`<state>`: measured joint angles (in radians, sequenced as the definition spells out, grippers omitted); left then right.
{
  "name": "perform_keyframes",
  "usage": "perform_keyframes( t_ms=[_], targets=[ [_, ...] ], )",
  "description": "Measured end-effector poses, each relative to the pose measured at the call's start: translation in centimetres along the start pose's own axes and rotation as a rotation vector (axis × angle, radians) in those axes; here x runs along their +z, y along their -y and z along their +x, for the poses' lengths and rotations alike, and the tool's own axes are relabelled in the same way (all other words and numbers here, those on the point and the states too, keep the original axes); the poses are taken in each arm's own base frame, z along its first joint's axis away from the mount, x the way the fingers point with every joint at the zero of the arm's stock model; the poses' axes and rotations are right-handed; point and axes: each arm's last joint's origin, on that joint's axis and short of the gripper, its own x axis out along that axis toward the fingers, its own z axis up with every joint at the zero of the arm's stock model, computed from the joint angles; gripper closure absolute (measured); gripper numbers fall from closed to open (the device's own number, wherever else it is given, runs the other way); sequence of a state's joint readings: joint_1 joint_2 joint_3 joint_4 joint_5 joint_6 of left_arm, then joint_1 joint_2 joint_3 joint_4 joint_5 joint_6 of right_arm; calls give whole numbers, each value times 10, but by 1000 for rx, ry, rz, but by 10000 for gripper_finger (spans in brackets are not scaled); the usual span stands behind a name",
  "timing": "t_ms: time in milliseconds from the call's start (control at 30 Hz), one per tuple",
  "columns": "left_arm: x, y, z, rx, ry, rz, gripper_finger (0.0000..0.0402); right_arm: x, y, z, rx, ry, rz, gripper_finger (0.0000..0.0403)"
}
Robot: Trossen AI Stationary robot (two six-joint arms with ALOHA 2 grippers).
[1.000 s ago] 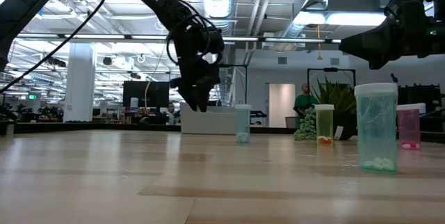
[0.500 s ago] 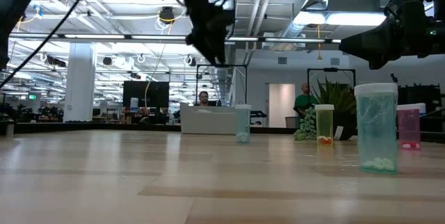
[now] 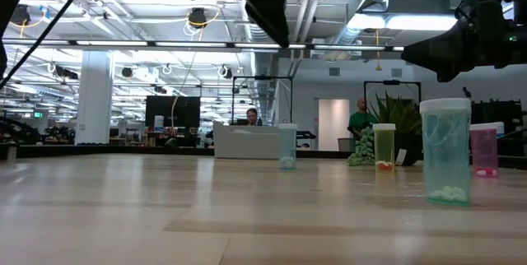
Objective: Pick and place pill bottles into a basket
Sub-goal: Put the top blue medicine bottle in the gray bin
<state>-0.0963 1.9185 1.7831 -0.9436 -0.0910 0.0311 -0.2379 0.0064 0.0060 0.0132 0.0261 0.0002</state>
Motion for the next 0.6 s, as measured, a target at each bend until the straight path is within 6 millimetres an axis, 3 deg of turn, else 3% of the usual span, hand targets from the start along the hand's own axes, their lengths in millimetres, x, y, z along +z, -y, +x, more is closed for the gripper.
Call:
perform_keyframes(
  t_ms=[167,333,600],
  targets=[
    [-5,17,36,-23,-73,28,181,0,0,0,-2,1,0,282],
    [-16,18,80,19,-193,72,181,0,0,0,-1,0,0,282],
    [-16,3,85,124,-198,82,181,0,0,0,-1,0,0,282]
  ],
)
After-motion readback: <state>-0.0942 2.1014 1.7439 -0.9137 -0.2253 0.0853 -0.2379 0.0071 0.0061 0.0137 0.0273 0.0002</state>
